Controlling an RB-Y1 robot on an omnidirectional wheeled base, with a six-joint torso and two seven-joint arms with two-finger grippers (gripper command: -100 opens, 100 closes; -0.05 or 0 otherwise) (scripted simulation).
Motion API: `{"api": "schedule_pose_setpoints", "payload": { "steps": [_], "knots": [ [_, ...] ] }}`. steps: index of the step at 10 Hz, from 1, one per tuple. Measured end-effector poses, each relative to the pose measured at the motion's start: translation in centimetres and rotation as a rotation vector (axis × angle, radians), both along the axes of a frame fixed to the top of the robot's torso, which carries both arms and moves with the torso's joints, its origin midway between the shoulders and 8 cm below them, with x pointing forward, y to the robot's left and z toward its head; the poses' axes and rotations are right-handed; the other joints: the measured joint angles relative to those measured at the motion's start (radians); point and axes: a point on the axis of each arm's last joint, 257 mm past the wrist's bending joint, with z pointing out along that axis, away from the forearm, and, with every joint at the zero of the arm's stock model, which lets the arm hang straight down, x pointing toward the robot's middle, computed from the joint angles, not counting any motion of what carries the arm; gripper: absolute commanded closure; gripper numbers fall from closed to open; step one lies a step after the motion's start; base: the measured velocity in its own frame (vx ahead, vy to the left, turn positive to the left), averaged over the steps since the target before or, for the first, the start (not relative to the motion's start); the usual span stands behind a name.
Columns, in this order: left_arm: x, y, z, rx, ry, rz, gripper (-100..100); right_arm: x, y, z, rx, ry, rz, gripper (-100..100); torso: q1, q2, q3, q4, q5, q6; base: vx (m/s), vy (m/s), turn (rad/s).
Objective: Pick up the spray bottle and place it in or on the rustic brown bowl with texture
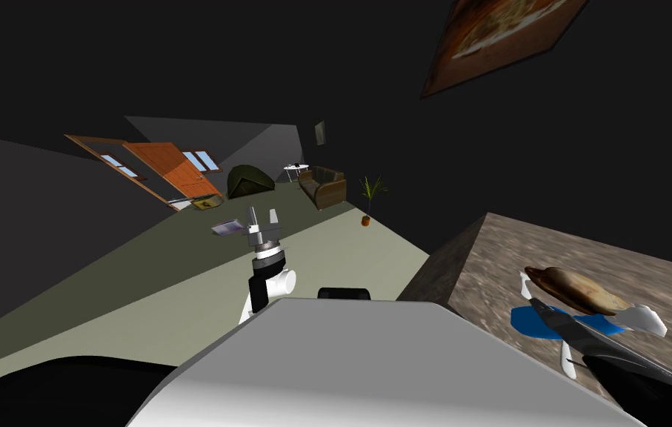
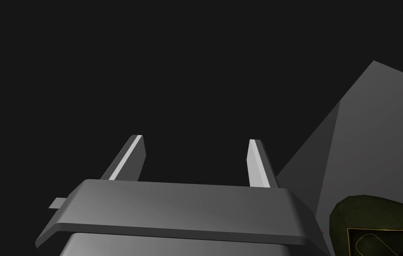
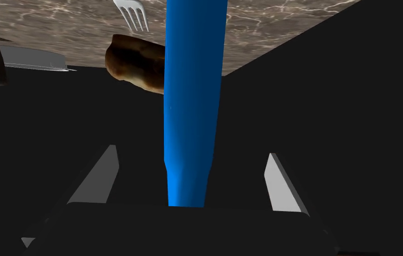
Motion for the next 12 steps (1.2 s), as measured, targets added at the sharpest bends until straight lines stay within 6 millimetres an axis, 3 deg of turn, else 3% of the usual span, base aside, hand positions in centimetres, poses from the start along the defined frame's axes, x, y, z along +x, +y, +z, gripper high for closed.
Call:
{"api": "schedule_pose_setpoints", "payload": {
  "steps": [4,5,6,7,8,12],
  "knots": [
    [0.0,0.0,0.0,0.0,0.0,0.0,0,0.0,0.0,0.0,-0.001,0.0,-0.001,100,0.002,0.0,0.0,0.0,0.0,0.0,0.0,0.0,0.0],
    [0.0,0.0,0.0,0.0,0.0,0.0,0,0.0,0.0,0.0,-0.001,0.0,-0.001,0,0.002,0.001,0.0,0.0,0.0,0.0,0.0,0.0,0.0],
    [0.0,0.0,0.0,0.0,0.0,0.0,0,0.0,0.0,0.0,-0.001,0.0,-0.001,100,0.002,0.001,0.0,0.0,0.0,0.0,0.0,0.0,0.0],
    [0.0,0.0,0.0,0.0,0.0,0.0,0,0.0,0.0,0.0,-0.001,0.0,-0.001,0,0.002,0.001,0.0,0.0,0.0,0.0,0.0,0.0,0.0],
    [0.0,0.0,0.0,0.0,0.0,0.0,0,0.0,0.0,0.0,-0.001,0.0,-0.001,100,0.003,0.001,0.0,0.0,0.0,0.0,-0.094,0.03,0.013],
    [0.0,0.0,0.0,0.0,0.0,0.0,0,2.7,0.8,0.9,0.072,-0.119,-0.007,100,0.007,0.015,0.009,0.004,-0.003,0.001,-0.197,0.064,0.025]
  ]
}}
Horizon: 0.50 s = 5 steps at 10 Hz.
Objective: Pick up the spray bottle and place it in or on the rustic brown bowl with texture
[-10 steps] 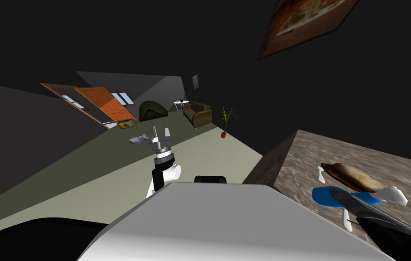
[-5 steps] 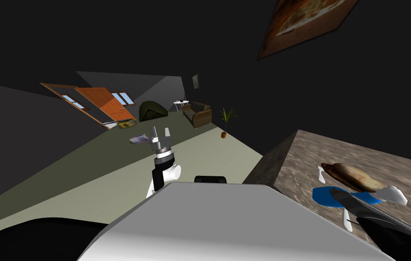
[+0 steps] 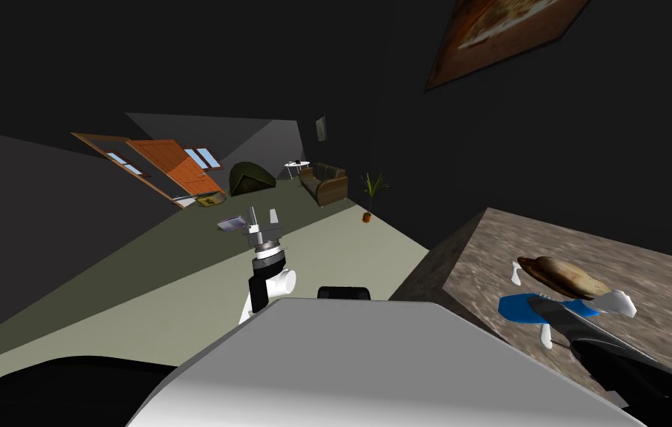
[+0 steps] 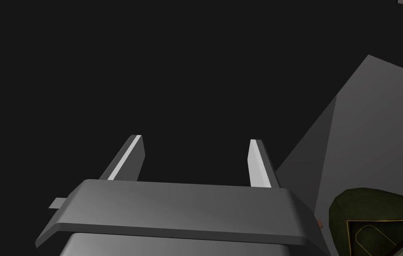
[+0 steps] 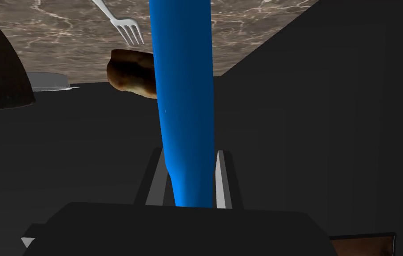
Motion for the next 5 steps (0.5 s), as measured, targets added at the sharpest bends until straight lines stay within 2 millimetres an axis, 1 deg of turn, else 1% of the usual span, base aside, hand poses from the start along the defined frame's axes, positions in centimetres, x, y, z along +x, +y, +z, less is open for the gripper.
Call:
{"api": "schedule_pose_setpoints", "payload": {
  "steps": [2,3,4,5],
  "knots": [
    [0.0,0.0,0.0,0.0,0.0,0.0,0,1.7,0.7,0.5,0.06,-0.085,-0.004,100,0.0,0.004,0.003,0.001,-0.001,0.0,-0.267,0.041,0.042],
    [0.0,0.0,0.0,0.0,0.0,0.0,0,2.8,1.1,0.9,0.092,-0.132,-0.002,100,-0.002,0.006,0.004,0.002,-0.001,0.0,-0.199,0.015,0.026],
    [0.0,0.0,0.0,0.0,0.0,0.0,0,3.5,1.5,1.1,0.115,-0.158,-0.003,100,-0.004,0.004,0.003,0.002,-0.002,0.001,-0.187,0.014,0.025],
    [0.0,0.0,0.0,0.0,0.0,0.0,0,4.2,1.9,1.4,0.145,-0.192,-0.004,100,-0.004,0.003,0.003,0.002,-0.002,0.0,-0.241,0.044,0.071]
  ]
}}
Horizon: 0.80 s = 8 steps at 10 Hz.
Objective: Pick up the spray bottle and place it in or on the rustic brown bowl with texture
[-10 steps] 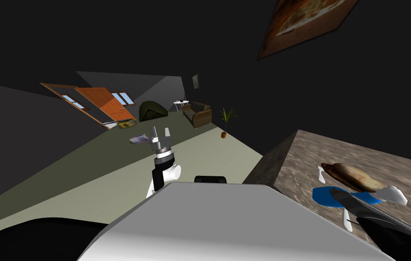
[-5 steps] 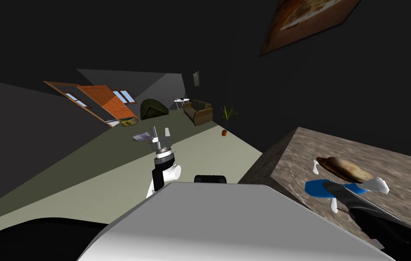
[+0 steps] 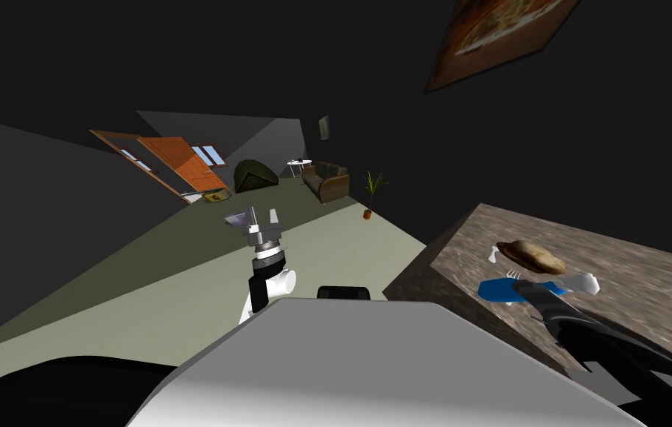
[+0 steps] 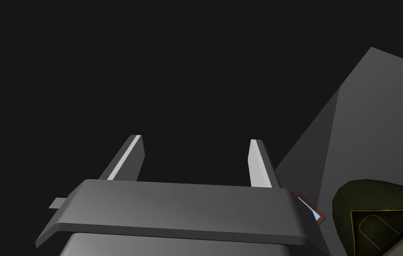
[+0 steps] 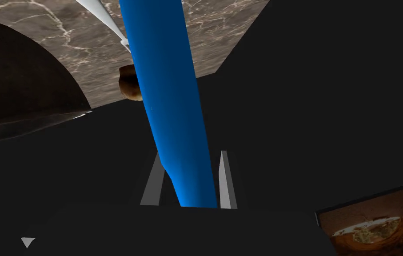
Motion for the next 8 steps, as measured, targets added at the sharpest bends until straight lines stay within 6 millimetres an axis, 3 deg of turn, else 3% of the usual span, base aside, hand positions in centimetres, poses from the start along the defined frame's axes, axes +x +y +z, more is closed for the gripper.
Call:
{"api": "schedule_pose_setpoints", "payload": {
  "steps": [2,8],
  "knots": [
    [0.0,0.0,0.0,0.0,0.0,0.0,0,1.6,0.7,0.5,0.064,-0.075,0.002,100,-0.001,0.001,0.001,0.001,-0.001,0.001,-0.213,0.002,0.043],
    [0.0,0.0,0.0,0.0,0.0,0.0,0,5.7,3.0,2.1,0.245,-0.254,0.013,100,-0.005,-0.002,0.0,0.002,-0.003,0.0,-0.157,-0.012,0.05]
  ]
}}
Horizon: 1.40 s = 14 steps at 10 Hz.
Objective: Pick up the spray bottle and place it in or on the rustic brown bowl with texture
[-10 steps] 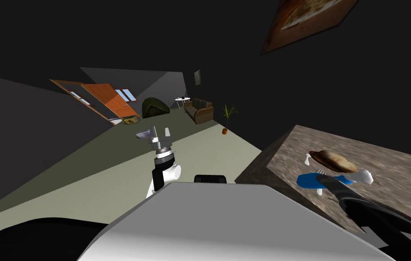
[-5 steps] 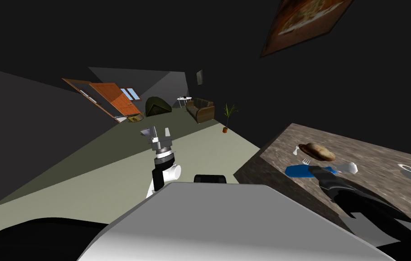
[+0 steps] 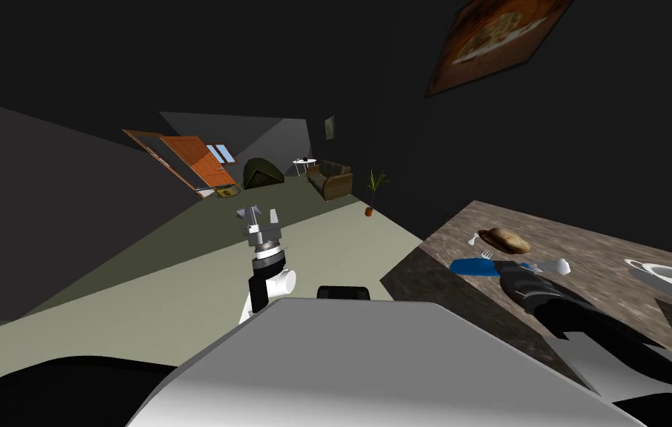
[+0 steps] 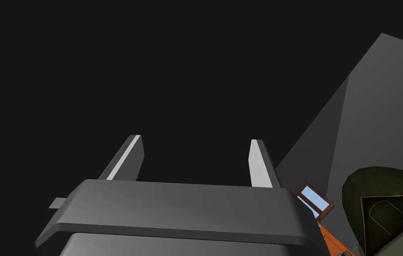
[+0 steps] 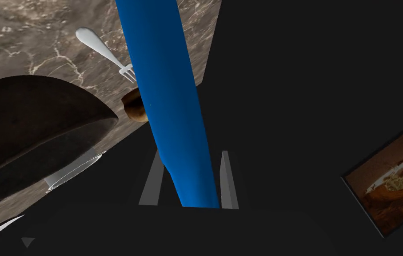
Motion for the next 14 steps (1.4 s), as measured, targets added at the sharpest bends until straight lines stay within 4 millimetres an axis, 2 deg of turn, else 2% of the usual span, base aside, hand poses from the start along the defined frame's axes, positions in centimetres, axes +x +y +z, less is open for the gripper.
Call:
{"api": "schedule_pose_setpoints", "payload": {
  "steps": [4,9,14],
  "knots": [
    [0.0,0.0,0.0,0.0,0.0,0.0,0,2.6,1.7,0.8,0.137,-0.117,0.015,100,-0.003,0.002,0.001,0.001,-0.001,0.0,-0.171,-0.041,0.064],
    [0.0,0.0,0.0,0.0,0.0,0.0,0,5.9,4.1,2.7,0.328,-0.252,0.041,100,-0.005,0.002,0.001,0.001,-0.002,0.0,-0.158,-0.061,0.07],
    [0.0,0.0,0.0,0.0,0.0,0.0,0,8.8,6.8,4.2,0.535,-0.365,0.069,100,-0.01,0.001,0.001,0.001,-0.004,0.001,-0.154,-0.102,0.087]
  ]
}}
